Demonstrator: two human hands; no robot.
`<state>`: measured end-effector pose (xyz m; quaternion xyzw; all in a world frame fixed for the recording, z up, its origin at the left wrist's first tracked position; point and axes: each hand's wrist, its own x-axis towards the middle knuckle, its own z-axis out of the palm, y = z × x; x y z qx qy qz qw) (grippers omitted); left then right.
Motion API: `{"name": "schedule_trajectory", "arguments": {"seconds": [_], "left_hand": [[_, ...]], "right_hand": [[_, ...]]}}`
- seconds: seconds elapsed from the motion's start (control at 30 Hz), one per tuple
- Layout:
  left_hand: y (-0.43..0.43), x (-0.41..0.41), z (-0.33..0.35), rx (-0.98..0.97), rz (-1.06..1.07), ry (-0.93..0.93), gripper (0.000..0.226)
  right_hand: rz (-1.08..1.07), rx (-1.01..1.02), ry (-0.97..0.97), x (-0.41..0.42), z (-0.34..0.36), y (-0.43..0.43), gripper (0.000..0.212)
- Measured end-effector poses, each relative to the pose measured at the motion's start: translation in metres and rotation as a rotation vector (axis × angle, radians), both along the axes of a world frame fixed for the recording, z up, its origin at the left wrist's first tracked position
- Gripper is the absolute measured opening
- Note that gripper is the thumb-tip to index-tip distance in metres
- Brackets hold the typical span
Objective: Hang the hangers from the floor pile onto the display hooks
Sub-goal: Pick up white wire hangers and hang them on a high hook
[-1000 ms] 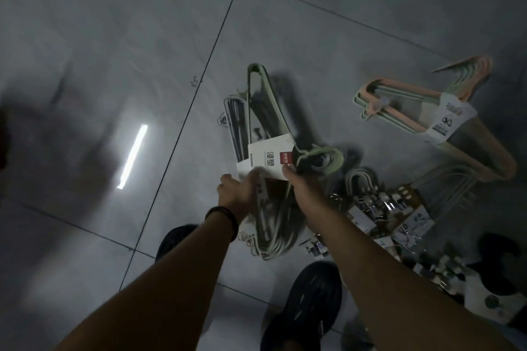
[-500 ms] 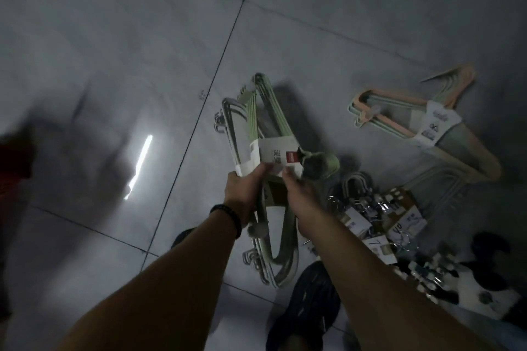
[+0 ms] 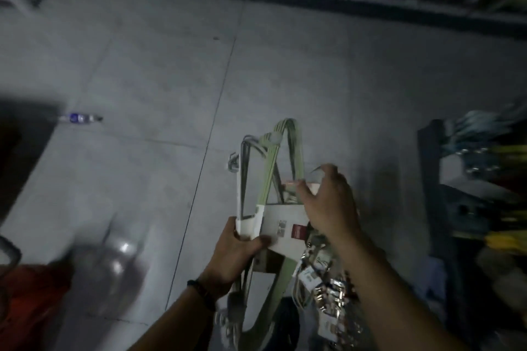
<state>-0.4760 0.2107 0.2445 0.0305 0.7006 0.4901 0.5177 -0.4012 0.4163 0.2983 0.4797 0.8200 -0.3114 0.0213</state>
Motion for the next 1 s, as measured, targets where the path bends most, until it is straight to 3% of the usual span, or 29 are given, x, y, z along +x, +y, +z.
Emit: {"name": "schedule_trajectory", "arguments": {"seconds": [0.07, 0.17, 0.23, 0.37, 0.47, 0.57, 0.63, 0.8, 0.9, 1.0], "left_hand": [[0.022, 0.005, 0.067, 0.083, -0.128, 0.050, 0.074], [0.051, 0.010, 0.163, 0.238, -0.266, 0.083, 0.074], [0.063, 0.013, 0.229, 0.326, -0.354, 0.096, 0.067], [0.080, 0.032, 0.337, 0.465, -0.483, 0.100, 0.046], [0.088, 0.073, 0.396, 0.526, -0.447, 0.148, 0.032], [0.090, 0.125, 0.442, 0.625, -0.544, 0.308, 0.019], [0.085, 0.169, 0.474, 0.710, -0.689, 0.424, 0.019], [0.055, 0.295, 0.550, 0.913, -0.932, 0.514, 0.029], [0.048, 0.348, 0.575, 0.987, -1.030, 0.476, 0.026], [0.020, 0.433, 0.623, 1.178, -1.087, 0.627, 0.032]], "right_hand": [[-0.059, -0.104, 0.094, 0.007, 0.068, 0.019, 0.044], [-0.192, -0.003, 0.187, 0.032, 0.165, 0.032, 0.015], [-0.266, 0.078, 0.209, 0.054, 0.228, 0.030, 0.010], [-0.372, 0.210, 0.300, 0.112, 0.339, 0.001, 0.011], [-0.484, 0.322, 0.311, 0.169, 0.400, -0.045, 0.017], [-0.603, 0.397, 0.317, 0.232, 0.442, -0.087, 0.042], [-0.689, 0.418, 0.341, 0.278, 0.472, -0.114, 0.049], [-0.963, 0.545, 0.345, 0.405, 0.557, -0.195, 0.034], [-0.972, 0.655, 0.251, 0.463, 0.591, -0.235, 0.033], [-1.040, 0.774, 0.171, 0.557, 0.629, -0.300, 0.026]]}}
